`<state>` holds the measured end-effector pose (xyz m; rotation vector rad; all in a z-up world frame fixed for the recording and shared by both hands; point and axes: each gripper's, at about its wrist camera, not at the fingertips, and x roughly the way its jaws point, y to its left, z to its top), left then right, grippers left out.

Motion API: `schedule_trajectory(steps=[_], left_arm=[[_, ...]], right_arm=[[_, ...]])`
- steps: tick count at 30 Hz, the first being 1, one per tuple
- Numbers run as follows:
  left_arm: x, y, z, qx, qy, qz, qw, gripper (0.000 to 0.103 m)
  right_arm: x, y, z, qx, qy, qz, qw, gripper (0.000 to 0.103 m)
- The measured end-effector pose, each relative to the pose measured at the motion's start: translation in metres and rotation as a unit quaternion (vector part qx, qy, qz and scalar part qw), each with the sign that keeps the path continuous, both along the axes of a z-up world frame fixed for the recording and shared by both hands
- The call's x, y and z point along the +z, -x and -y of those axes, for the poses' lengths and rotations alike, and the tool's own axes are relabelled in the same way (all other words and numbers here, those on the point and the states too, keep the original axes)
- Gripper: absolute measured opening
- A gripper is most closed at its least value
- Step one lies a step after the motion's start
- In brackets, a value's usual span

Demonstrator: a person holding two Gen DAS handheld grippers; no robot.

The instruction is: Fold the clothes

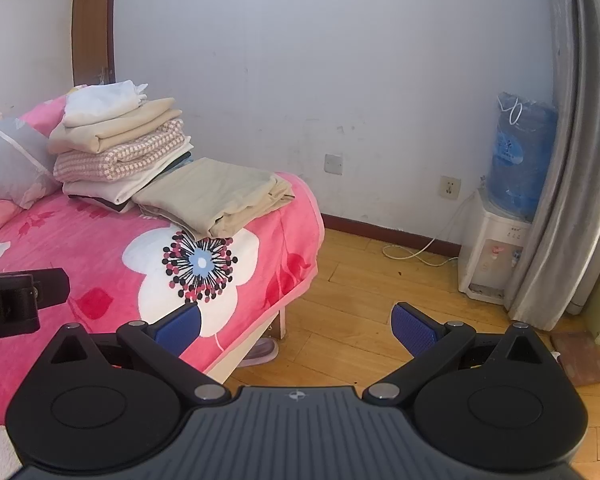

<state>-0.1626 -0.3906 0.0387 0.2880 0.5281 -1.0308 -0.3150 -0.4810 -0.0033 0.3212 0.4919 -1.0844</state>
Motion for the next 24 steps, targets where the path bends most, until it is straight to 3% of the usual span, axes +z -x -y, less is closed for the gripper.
schedule_trajectory(steps=[24], left_arm=[[0.0012,-0.0039,-0.0011,0.003,-0.001,-0.001,1.0000,0.103]], right_arm=[[0.0011,-0.0024,-0.0034,0.005,0.001,0.001,1.000,0.103]])
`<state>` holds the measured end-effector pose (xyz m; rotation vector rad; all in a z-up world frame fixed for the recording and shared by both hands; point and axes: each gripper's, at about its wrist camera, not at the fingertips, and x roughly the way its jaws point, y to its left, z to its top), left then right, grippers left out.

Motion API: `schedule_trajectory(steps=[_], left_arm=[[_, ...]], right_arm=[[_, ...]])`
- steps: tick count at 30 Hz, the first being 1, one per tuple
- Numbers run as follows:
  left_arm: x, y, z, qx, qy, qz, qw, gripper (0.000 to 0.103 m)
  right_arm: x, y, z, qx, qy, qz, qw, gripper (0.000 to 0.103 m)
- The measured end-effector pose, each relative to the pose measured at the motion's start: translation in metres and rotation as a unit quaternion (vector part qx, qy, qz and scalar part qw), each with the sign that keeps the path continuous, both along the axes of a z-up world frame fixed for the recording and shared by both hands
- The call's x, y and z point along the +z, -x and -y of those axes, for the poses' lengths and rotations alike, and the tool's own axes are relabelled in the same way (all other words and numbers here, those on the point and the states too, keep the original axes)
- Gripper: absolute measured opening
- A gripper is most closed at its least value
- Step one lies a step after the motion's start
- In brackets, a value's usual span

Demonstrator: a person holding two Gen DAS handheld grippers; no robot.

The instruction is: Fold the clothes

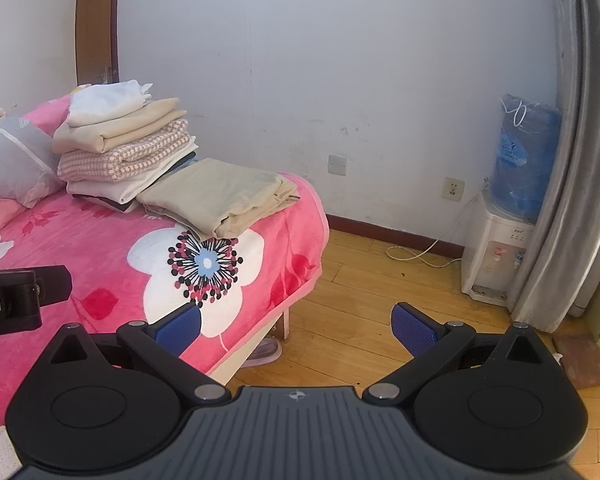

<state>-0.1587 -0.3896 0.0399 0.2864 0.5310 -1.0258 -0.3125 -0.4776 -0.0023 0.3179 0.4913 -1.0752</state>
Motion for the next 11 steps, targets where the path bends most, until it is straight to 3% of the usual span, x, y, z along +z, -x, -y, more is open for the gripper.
schedule_trajectory(steps=[11], left_arm=[[-0.0001,-0.0006,0.0005,0.004,-0.002,-0.004,1.0000,0.103]], right_arm=[[0.0002,-0.0016,0.0005,0.000,0.001,0.000,1.000,0.103]])
